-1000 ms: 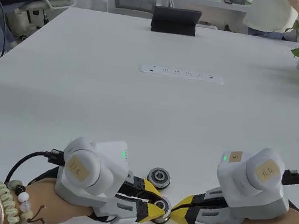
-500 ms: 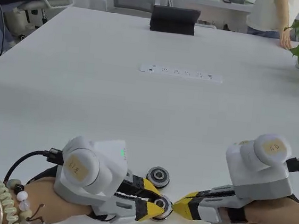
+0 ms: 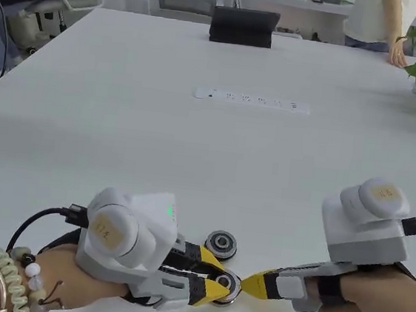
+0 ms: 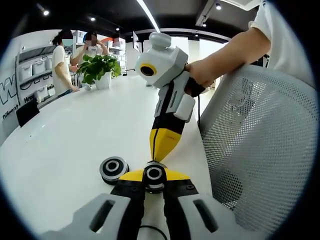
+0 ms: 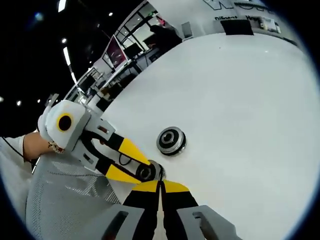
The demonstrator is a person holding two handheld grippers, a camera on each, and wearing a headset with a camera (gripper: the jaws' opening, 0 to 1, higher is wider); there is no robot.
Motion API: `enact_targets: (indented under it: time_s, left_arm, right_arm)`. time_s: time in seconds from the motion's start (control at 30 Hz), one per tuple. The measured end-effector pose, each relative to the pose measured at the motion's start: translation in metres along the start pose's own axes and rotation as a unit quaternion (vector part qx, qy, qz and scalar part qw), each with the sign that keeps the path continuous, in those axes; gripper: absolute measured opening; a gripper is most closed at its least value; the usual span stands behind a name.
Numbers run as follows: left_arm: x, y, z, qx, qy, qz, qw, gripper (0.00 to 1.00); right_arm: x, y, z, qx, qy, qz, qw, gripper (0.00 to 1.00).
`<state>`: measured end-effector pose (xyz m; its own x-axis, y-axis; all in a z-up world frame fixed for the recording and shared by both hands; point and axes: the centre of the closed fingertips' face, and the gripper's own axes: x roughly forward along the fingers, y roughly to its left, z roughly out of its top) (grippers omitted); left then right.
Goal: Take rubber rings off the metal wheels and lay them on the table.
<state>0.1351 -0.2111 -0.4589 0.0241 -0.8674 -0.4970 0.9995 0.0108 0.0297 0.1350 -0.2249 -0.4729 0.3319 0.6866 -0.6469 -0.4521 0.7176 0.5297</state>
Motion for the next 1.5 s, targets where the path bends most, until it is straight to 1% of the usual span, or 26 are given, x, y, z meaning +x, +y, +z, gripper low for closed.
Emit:
enact_targets:
  time_s: [0.2, 0.23, 0.3, 0.4, 0.57, 0.8, 1.13, 1.27, 1.37, 1.4, 1.43, 1.5]
  left_arm:
    - [0.0, 0.001, 0.001, 0.0, 0.001, 0.002, 1.0, 0.08]
    - [0.001, 0.001, 0.001, 0.001, 0.001, 0.002, 1.0, 0.08]
    - [0.001, 0.001, 0.001, 0.012, 0.002, 0.001, 0.9999, 0.08]
    - [0.001, 0.001, 0.001, 0.011, 0.002, 0.0, 0.9999, 0.08]
    - [0.001, 0.001, 0.001, 0.018, 0.007, 0.001, 0.9998, 0.08]
    - [0.001, 0.0, 0.001, 0.02, 0.007, 0.001, 0.9998, 0.08]
    - [0.001, 0.0, 0.001, 0.017, 0.005, 0.001, 0.9998, 0.08]
    - [0.001, 0.0, 0.001, 0.012, 0.004, 0.002, 0.9999, 0.08]
    - [0.001, 0.0, 0.001, 0.011, 0.003, 0.002, 0.9999, 0.08]
    - [0.001, 0.0, 0.001, 0.011, 0.003, 0.002, 0.9999, 0.08]
    - [0.001, 0.0, 0.001, 0.009, 0.002, 0.002, 1.0, 0.08]
    - [0.001, 0.0, 0.001, 0.007, 0.0, 0.001, 1.0, 0.08]
  right_arm:
    - [-0.002, 0.004, 0.003, 0.017, -0.005, 0.008, 0.9998, 0.0]
    - [-0.001, 0.005, 0.004, 0.016, -0.005, 0.007, 0.9998, 0.0]
    - [-0.001, 0.006, 0.005, 0.015, -0.004, 0.003, 0.9999, 0.0]
    - [-0.001, 0.007, 0.007, 0.012, -0.007, 0.001, 0.9999, 0.0]
    - [0.0, 0.01, 0.007, 0.008, -0.008, 0.004, 0.9999, 0.0]
    - [0.0, 0.012, 0.008, 0.008, -0.008, 0.009, 0.9999, 0.0]
    - [-0.001, 0.017, 0.008, 0.003, -0.008, 0.017, 0.9998, 0.0]
    - [0.0, 0.02, 0.009, 0.0, -0.01, 0.023, 0.9997, 0.0]
    - [0.001, 0.026, 0.012, -0.002, -0.015, 0.033, 0.9993, 0.0]
    - [0.001, 0.026, 0.012, -0.004, -0.015, 0.03, 0.9994, 0.0]
    - [0.002, 0.024, 0.01, -0.013, -0.007, 0.018, 0.9997, 0.0]
    - [0.002, 0.027, 0.011, -0.02, -0.01, 0.021, 0.9995, 0.0]
